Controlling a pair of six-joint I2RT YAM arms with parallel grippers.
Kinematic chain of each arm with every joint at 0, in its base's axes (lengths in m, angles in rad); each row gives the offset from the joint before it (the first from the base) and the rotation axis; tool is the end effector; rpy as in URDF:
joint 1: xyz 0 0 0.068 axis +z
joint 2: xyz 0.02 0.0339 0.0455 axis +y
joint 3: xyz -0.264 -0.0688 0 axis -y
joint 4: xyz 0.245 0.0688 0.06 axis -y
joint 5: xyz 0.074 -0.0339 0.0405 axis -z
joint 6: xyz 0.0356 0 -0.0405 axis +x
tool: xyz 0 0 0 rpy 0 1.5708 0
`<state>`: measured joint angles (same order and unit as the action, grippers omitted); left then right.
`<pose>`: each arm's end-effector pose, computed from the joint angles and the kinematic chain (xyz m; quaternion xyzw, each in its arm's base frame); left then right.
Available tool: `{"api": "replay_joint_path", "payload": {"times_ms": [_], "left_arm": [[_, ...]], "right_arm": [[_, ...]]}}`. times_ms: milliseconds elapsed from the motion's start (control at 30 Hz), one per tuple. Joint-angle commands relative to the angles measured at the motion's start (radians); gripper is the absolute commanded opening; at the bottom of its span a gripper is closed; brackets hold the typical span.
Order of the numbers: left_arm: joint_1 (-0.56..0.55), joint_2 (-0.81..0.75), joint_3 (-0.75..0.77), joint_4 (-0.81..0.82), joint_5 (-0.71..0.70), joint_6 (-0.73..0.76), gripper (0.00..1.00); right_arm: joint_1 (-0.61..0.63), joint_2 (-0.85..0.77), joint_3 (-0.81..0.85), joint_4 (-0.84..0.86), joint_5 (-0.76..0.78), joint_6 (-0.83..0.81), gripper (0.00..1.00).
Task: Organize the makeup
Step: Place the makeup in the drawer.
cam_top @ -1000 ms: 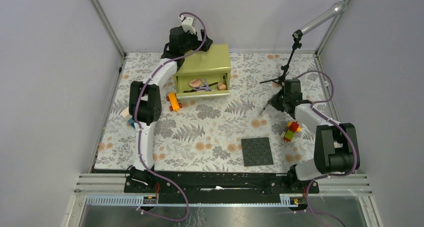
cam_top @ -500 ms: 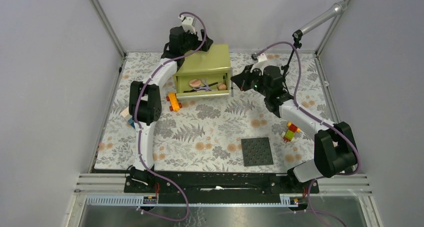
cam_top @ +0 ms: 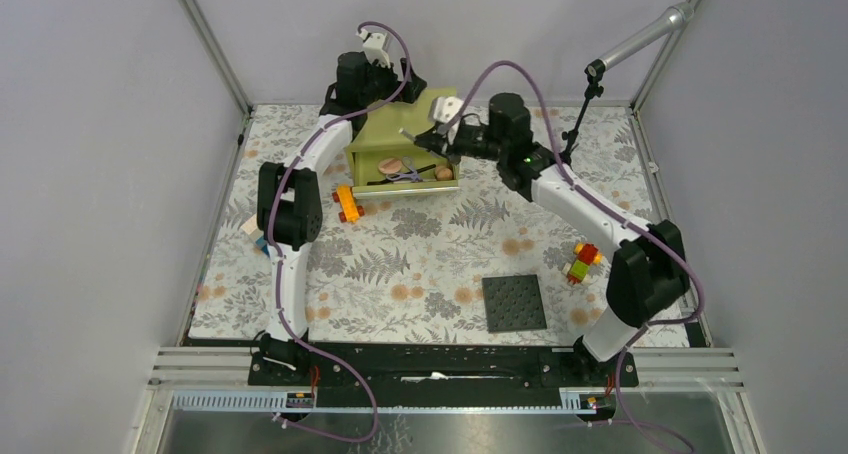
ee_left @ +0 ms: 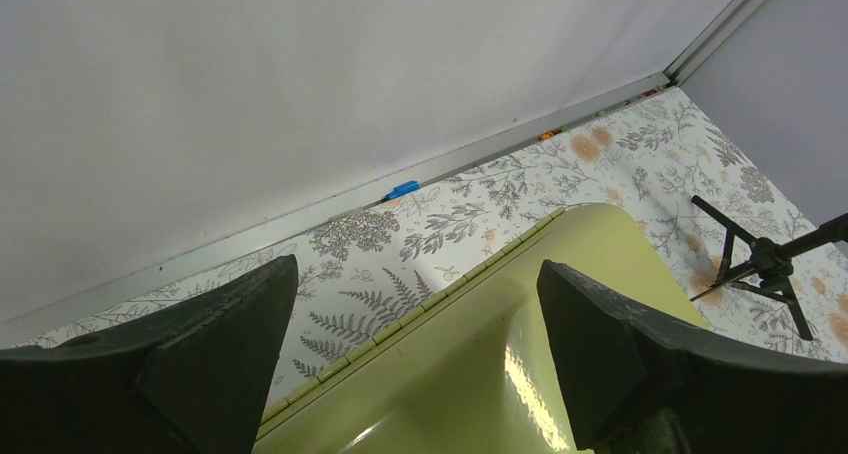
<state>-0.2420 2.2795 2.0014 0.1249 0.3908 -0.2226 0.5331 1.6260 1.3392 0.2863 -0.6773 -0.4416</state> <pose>0.5303 -0.1449 0.2881 0.1336 0.7434 -0.2904 0.5874 0.3231 0.2165 0.3653 -0.5199 0.4795 0.2652 0.6553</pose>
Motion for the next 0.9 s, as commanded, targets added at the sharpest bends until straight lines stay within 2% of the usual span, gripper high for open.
{"api": "replay_joint_path", "payload": {"times_ms": [0,233,433,533,700,767,867], "left_arm": [[0.010,0.019,-0.006,-0.157,0.041,-0.052,0.96],[0.021,0.027,-0.003,-0.157,0.040,-0.047,0.96],[0.022,0.037,0.000,-0.157,0.042,-0.047,0.96],[0.023,0.042,0.003,-0.159,0.042,-0.045,0.96],[0.023,0.048,0.006,-0.162,0.042,-0.041,0.96],[0.023,0.050,0.007,-0.163,0.043,-0.041,0.96],[0.023,0.052,0.009,-0.165,0.044,-0.039,0.96]], "right_arm": [[0.054,0.075,0.107,-0.278,-0.036,-0.457,0.00],[0.129,0.187,0.248,-0.408,0.179,-0.619,0.00],[0.166,0.277,0.307,-0.452,0.265,-0.644,0.00],[0.179,0.313,0.321,-0.452,0.317,-0.651,0.08],[0.183,0.337,0.323,-0.446,0.331,-0.665,0.29],[0.184,0.341,0.324,-0.436,0.336,-0.661,0.33],[0.184,0.338,0.314,-0.409,0.348,-0.654,0.48]]}}
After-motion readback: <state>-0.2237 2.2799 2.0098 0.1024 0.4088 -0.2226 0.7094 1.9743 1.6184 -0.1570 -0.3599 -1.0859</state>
